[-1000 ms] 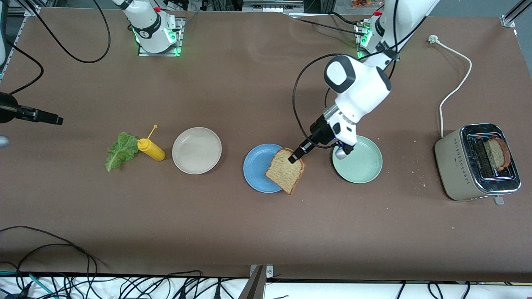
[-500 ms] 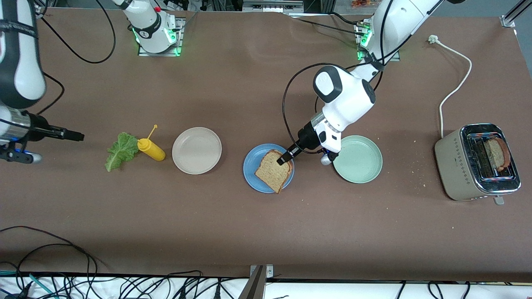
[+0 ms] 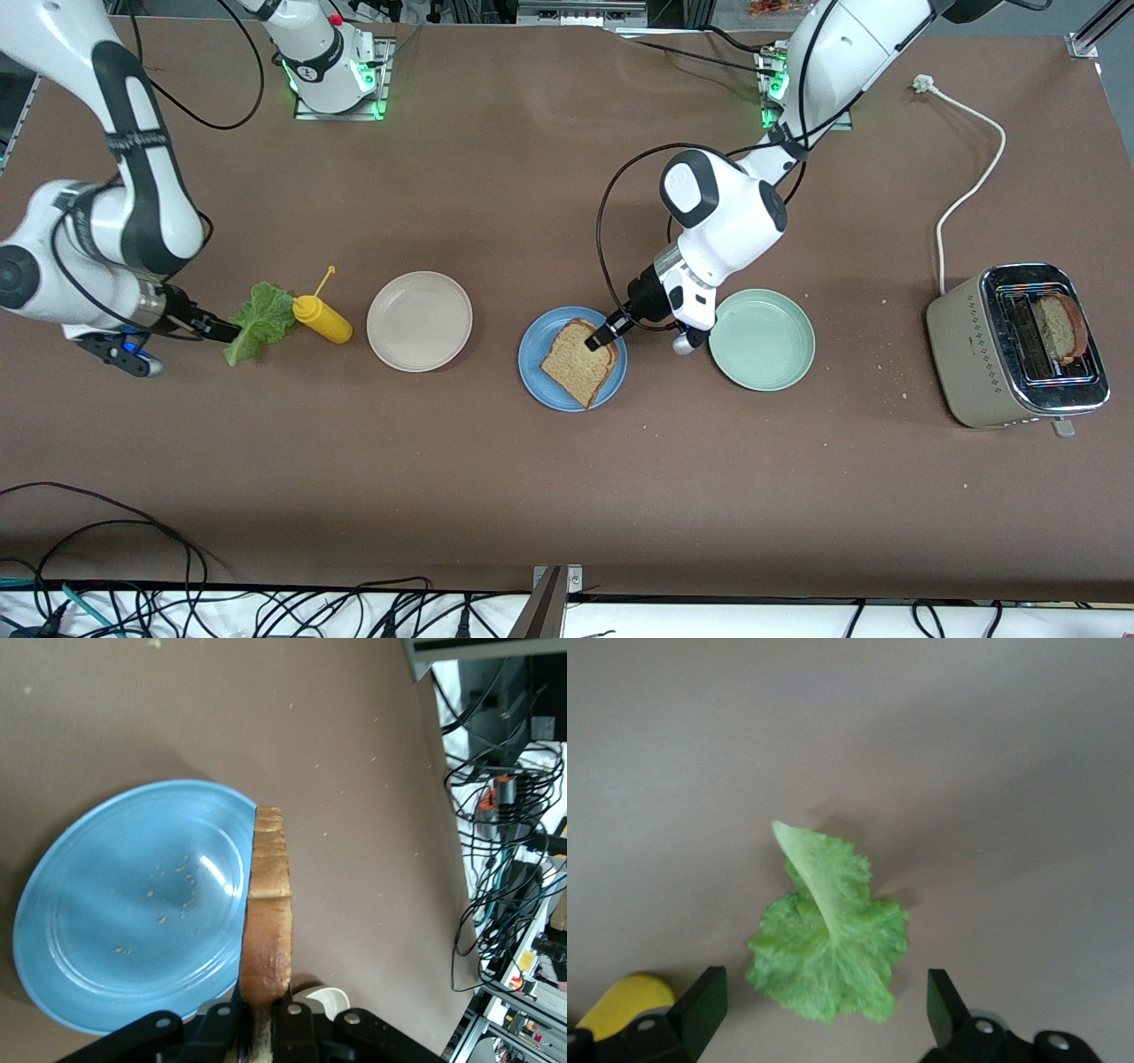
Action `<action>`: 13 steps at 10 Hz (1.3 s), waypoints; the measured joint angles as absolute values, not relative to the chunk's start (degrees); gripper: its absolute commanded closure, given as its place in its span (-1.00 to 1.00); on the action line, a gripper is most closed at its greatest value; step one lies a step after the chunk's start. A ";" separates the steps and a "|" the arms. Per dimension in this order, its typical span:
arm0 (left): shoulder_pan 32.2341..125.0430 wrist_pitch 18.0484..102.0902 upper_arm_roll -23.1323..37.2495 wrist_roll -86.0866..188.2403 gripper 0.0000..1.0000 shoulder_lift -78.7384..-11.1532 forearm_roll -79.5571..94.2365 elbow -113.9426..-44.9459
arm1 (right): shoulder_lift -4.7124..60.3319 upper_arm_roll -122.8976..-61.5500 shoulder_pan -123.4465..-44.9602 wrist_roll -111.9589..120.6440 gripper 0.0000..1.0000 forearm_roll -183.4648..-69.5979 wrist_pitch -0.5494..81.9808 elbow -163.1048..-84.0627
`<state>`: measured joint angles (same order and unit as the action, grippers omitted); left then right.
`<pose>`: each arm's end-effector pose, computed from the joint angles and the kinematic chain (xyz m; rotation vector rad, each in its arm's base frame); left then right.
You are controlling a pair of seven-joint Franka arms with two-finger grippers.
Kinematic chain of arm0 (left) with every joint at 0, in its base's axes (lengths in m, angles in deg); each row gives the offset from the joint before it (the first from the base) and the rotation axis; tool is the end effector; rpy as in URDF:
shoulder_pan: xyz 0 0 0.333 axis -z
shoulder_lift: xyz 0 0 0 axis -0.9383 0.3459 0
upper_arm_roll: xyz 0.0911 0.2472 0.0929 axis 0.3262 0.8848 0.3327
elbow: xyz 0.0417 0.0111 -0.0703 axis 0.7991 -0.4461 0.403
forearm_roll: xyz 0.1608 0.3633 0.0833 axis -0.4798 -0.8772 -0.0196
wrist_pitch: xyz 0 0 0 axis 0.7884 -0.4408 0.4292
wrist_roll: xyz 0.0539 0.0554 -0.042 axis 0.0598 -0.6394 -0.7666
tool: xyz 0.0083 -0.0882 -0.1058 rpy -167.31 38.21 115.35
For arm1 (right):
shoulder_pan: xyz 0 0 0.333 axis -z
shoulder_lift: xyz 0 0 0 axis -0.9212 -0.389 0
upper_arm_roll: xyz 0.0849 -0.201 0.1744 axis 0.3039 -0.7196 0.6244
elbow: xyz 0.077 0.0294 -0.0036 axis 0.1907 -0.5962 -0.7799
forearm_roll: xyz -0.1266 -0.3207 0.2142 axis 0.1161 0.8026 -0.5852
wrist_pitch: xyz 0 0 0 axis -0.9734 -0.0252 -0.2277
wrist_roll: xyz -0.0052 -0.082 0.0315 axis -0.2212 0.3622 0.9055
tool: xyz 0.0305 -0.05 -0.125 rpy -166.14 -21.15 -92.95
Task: Make sandwich in blue plate with both arms
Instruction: 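Grasp the lettuce leaf with the right gripper while the left holds bread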
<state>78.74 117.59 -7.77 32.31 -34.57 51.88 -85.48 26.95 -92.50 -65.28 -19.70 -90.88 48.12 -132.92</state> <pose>0.5562 -0.3908 0.2055 2.1522 0.9380 0.0526 0.5979 -0.0780 0.1958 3.0047 -0.7224 -0.2549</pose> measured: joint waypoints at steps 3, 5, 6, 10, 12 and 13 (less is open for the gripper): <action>80.80 117.61 -7.16 32.32 1.00 -32.28 51.88 -84.15 | 21.02 -92.55 -65.37 -21.87 -1.00 -90.88 51.25 -132.98; 83.59 117.61 -4.16 32.32 1.00 -30.98 51.88 -81.92 | 18.54 -92.58 -65.24 -22.17 -0.34 -90.88 52.35 -132.99; 84.92 117.61 -2.69 32.32 1.00 -30.49 51.88 -81.28 | 18.19 -92.60 -65.20 -22.22 0.20 -90.88 52.37 -132.99; 85.71 117.61 -1.86 32.32 0.16 -30.04 51.88 -80.84 | 18.14 -92.58 -65.35 -22.22 1.00 -90.88 52.37 -132.87; 85.71 117.61 -1.70 32.33 -0.21 -30.04 51.88 -80.71 | 18.14 -92.58 -65.35 -22.22 1.00 -90.88 52.37 -132.73; 85.71 117.62 -1.47 32.41 -0.25 -30.04 51.88 -80.70 | 18.18 -92.59 -65.34 -22.13 1.00 -90.88 52.30 -132.42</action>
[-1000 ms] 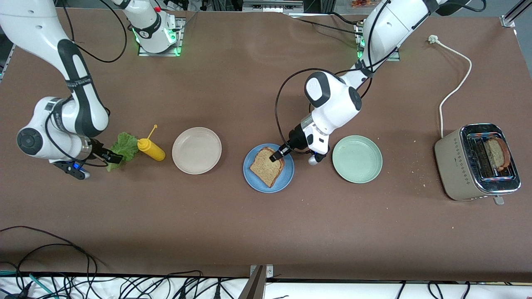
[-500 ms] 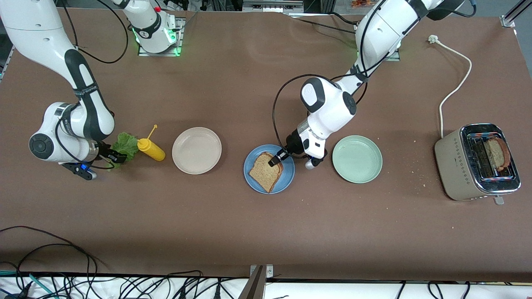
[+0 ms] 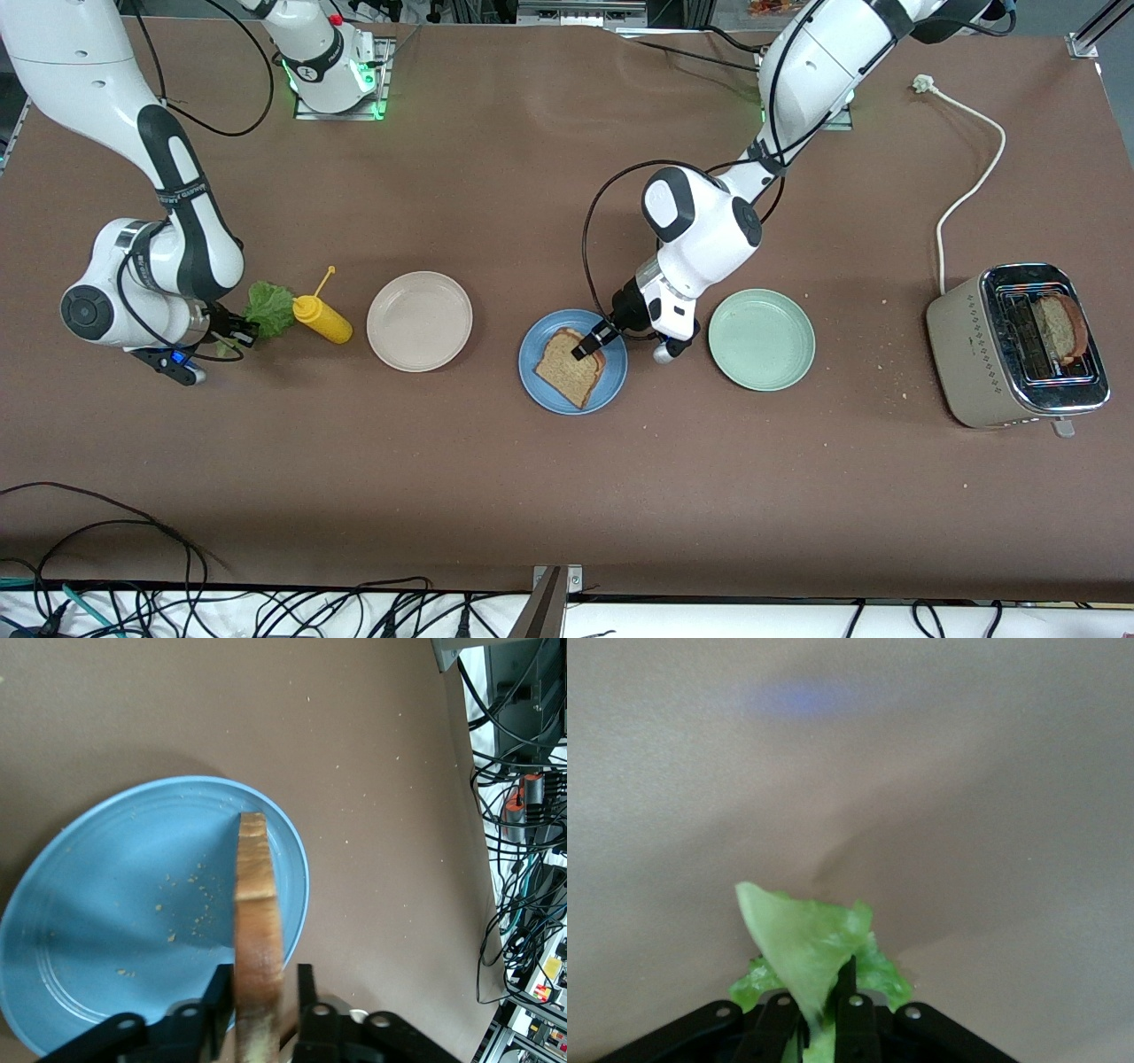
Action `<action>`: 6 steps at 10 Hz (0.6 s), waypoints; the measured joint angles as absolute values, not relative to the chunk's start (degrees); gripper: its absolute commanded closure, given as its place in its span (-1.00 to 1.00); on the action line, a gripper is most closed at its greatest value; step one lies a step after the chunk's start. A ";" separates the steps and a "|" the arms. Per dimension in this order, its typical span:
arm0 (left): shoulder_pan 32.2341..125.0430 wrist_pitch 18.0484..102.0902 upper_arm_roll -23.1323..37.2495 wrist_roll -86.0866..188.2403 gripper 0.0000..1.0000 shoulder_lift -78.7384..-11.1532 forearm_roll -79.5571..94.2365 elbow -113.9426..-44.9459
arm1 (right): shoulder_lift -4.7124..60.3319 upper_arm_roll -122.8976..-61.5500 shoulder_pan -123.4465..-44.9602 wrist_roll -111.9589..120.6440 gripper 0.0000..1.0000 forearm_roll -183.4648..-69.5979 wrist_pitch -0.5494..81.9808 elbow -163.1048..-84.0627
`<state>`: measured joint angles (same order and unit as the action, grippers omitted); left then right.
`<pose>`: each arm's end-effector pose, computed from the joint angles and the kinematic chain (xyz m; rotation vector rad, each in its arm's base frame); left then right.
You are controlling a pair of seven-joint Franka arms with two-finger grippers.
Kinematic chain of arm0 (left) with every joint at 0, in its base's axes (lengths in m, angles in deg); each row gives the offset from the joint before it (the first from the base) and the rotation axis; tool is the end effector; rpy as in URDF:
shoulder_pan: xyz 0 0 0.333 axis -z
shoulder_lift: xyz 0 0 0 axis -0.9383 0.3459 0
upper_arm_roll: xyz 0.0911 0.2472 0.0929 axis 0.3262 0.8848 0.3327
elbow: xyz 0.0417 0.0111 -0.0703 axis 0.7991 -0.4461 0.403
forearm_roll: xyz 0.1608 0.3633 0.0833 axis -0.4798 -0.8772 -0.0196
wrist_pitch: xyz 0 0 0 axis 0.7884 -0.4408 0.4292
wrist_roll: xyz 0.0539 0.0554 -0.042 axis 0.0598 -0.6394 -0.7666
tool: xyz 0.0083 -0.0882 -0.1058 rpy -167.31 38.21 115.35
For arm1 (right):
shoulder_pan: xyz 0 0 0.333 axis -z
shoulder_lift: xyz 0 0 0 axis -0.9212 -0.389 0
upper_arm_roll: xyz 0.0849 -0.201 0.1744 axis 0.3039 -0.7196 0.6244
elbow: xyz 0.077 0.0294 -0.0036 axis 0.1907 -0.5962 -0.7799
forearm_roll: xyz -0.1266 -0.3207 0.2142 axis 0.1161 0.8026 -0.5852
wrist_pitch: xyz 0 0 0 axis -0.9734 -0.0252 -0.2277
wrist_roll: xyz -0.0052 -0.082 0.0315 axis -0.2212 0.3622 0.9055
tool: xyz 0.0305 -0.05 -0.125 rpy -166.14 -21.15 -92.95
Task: Make sandwich in blue plate with both arms
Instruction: 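Grasp the lettuce leaf with the right gripper while the left holds bread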
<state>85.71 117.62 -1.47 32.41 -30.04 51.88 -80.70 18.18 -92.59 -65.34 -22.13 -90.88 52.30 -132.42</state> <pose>0.5615 -0.4048 0.1739 2.1901 0.9309 0.0679 0.5849 -0.0790 0.1125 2.9521 -0.7732 -0.3551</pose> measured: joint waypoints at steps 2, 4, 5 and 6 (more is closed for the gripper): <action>85.70 117.62 -0.76 32.83 -0.27 -30.04 51.88 -80.71 | 18.41 -92.59 -65.34 -21.95 1.00 -90.87 47.89 -129.63; 85.71 117.61 -0.54 33.15 -0.34 -30.04 49.98 -81.31 | 19.08 -92.59 -65.38 -21.28 1.00 -90.86 39.58 -123.65; 85.71 117.61 -0.52 33.16 -0.42 -30.05 49.01 -81.79 | 19.44 -92.58 -65.46 -21.05 1.00 -90.86 36.02 -120.91; 85.71 117.50 -0.44 33.23 -0.48 -30.07 47.65 -82.41 | 19.61 -92.58 -65.57 -20.97 1.00 -90.85 31.79 -117.95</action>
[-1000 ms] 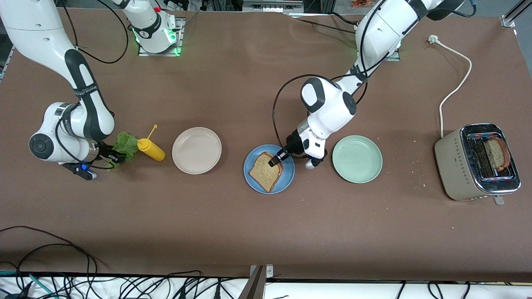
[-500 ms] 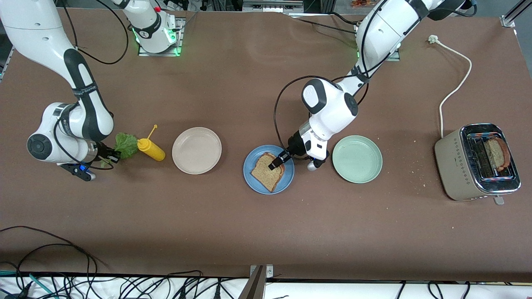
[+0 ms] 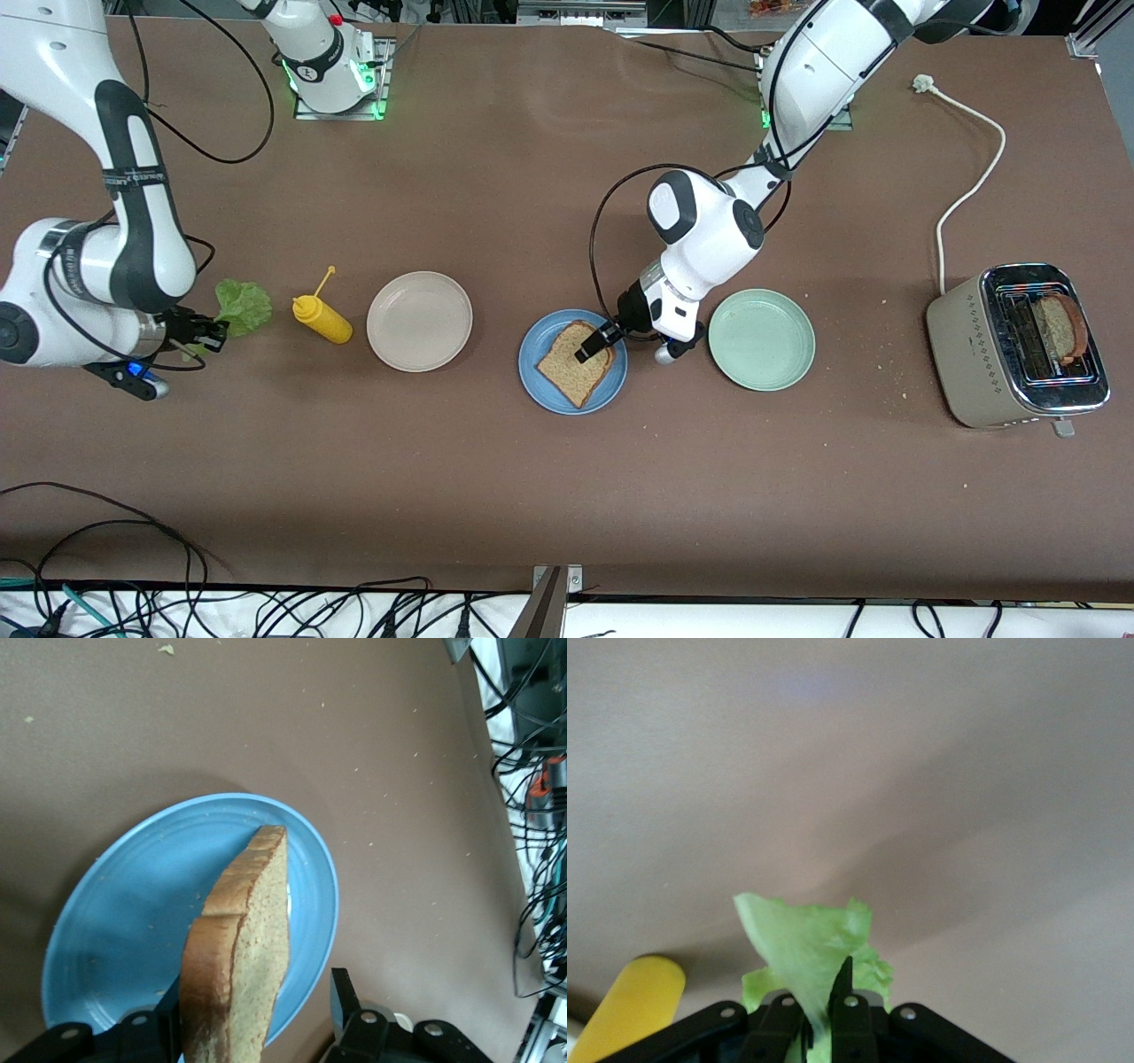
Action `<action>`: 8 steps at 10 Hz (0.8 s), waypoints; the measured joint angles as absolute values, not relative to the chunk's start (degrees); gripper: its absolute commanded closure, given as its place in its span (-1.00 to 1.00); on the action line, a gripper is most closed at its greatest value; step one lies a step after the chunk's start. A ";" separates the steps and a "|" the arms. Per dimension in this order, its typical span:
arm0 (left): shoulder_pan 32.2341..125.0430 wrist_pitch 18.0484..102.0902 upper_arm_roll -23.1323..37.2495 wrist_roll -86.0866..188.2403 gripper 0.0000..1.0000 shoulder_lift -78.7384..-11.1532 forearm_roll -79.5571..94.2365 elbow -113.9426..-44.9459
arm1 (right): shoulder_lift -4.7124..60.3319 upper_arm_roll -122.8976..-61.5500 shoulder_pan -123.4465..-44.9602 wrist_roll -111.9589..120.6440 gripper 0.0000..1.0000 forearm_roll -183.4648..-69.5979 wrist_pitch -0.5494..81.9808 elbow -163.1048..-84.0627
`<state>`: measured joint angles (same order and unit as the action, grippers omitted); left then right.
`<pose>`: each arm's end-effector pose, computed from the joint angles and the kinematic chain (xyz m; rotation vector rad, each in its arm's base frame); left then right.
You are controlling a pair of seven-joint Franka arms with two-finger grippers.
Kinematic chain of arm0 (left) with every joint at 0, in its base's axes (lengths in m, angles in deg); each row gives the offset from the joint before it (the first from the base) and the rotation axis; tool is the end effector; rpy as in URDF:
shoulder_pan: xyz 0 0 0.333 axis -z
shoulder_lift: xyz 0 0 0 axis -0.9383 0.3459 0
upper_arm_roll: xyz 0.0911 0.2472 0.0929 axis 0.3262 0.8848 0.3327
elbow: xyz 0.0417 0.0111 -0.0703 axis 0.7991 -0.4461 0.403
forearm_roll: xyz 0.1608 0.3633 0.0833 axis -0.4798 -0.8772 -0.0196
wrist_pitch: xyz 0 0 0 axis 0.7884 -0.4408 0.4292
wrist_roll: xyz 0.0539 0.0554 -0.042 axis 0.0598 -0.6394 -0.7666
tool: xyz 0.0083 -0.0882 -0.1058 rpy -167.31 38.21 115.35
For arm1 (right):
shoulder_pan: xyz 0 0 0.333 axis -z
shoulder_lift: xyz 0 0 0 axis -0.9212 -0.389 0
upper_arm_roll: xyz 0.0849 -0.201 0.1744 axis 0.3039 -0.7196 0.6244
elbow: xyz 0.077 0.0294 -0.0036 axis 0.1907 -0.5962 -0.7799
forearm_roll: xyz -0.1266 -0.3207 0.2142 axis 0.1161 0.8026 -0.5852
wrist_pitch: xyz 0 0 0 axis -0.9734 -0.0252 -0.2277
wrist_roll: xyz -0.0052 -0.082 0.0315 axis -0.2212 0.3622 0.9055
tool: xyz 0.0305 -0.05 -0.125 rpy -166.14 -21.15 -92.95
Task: Make sandwich in blue plate with both arms
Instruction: 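Grasp the lettuce leaf with the right gripper while the left holds bread, then release the bread with the left gripper while the right lifts lettuce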
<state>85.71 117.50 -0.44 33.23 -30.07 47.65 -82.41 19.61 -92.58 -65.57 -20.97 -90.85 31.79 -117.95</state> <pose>0.5583 -0.3968 0.1621 2.2661 0.8561 0.1009 0.6260 -0.0752 0.2103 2.9443 -0.7286 -0.4788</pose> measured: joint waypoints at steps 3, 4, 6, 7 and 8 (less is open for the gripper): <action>85.82 112.97 1.20 33.33 -0.55 -30.81 44.53 -83.07 | 20.18 -92.59 -65.61 -20.96 1.00 -90.86 15.42 -107.39; 86.14 110.67 2.35 33.38 -0.56 -31.47 43.24 -83.14 | 20.68 -92.59 -65.63 -20.96 1.00 -90.86 11.49 -104.73; 87.24 105.27 5.18 33.38 -0.62 -33.49 42.11 -83.49 | 22.09 -92.14 -65.72 -20.96 1.00 -90.88 6.10 -101.45; 87.95 102.14 6.81 33.14 -0.73 -34.55 40.34 -83.64 | 23.03 -91.39 -65.79 -20.96 1.00 -90.88 4.70 -100.75; 88.72 98.69 8.75 30.87 -0.79 -35.43 35.80 -83.71 | 24.10 -90.80 -65.90 -20.96 1.00 -90.88 3.85 -100.48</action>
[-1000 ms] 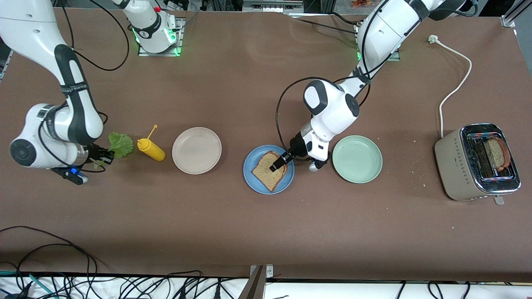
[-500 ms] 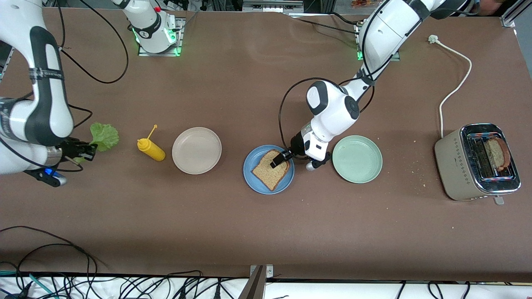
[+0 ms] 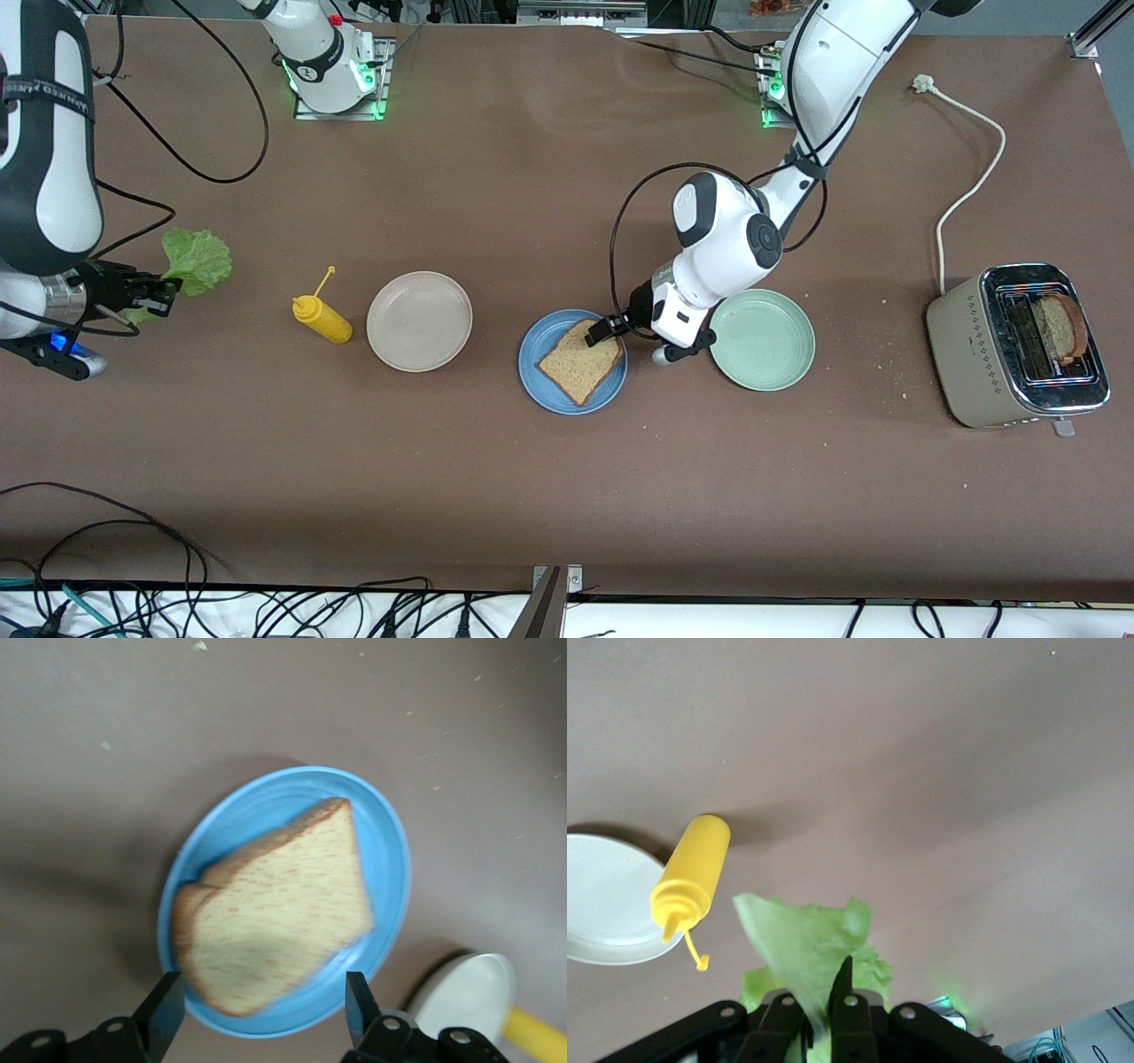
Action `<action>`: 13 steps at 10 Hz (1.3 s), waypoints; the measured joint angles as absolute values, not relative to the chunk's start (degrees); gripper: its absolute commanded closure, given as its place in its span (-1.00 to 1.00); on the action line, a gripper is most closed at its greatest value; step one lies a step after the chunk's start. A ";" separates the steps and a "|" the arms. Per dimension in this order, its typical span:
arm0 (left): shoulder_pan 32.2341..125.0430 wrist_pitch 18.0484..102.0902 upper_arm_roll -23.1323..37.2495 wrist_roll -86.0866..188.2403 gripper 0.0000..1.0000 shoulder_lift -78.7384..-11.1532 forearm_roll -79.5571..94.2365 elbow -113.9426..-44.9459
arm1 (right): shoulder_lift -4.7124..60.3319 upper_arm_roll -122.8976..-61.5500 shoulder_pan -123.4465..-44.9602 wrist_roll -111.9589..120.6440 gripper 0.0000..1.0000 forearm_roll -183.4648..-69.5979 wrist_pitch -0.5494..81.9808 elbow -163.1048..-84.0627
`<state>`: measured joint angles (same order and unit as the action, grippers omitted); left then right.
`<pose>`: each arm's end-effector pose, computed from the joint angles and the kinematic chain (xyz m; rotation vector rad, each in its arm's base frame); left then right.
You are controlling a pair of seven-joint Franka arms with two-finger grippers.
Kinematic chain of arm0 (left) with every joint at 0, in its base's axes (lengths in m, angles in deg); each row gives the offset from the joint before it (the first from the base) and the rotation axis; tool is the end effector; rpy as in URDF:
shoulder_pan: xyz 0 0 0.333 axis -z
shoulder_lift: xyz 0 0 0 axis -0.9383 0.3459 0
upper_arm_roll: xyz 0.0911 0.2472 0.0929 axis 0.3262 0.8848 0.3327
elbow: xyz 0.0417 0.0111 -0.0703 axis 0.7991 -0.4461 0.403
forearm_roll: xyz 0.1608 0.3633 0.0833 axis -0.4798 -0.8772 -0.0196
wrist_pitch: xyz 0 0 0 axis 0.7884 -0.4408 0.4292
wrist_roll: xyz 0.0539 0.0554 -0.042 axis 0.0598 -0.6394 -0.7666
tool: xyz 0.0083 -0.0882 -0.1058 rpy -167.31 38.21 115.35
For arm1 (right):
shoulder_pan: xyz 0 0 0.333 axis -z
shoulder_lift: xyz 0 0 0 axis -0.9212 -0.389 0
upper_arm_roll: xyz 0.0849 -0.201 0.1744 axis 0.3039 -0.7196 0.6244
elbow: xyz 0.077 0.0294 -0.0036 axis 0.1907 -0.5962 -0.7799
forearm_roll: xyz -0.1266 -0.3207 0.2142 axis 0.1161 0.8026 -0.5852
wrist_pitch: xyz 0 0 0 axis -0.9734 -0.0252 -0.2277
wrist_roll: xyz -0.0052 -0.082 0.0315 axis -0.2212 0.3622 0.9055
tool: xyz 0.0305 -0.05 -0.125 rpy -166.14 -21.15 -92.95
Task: Make sandwich in blue plate with both arms
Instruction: 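Release the bread with the left gripper while the right lifts lettuce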
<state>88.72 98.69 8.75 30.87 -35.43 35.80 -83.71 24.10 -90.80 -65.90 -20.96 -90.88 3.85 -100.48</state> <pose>0.5618 -0.3746 0.1715 2.4964 0.6198 -0.0479 0.6283 -0.0478 0.3736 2.9340 -0.6631 -0.6416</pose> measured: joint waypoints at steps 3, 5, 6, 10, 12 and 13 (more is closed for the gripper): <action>88.87 93.33 10.96 21.00 -1.00 -37.31 19.31 -83.70 | 25.93 -89.28 -66.02 -20.96 1.00 -91.20 1.24 -99.94; 88.79 89.69 12.32 20.56 -1.00 -39.42 18.65 -83.55 | 26.06 -88.75 -66.24 -21.16 1.00 -95.02 0.00 -98.60; 88.76 85.61 13.99 20.56 -1.00 -41.36 18.62 -83.28 | 26.13 -88.31 -66.30 -21.23 1.00 -96.40 -0.22 -98.21; 82.84 60.14 21.35 20.54 -1.00 -54.92 7.70 -81.16 | 26.17 -80.88 -66.95 -30.26 1.00 -97.97 0.36 -98.07; 76.37 54.64 21.58 24.54 -1.00 -59.12 5.82 -81.24 | 25.59 -77.78 -70.58 -38.50 1.00 -98.21 5.46 -98.13; 73.53 52.19 21.63 27.53 -0.99 -60.19 5.73 -81.15 | 24.52 -77.45 -74.02 -43.05 1.00 -98.30 8.97 -98.25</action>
<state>73.53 52.19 21.63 27.53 -60.19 5.73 -81.15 24.52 -77.45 -74.02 -43.05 -98.30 8.97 -98.25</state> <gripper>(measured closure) 0.000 0.907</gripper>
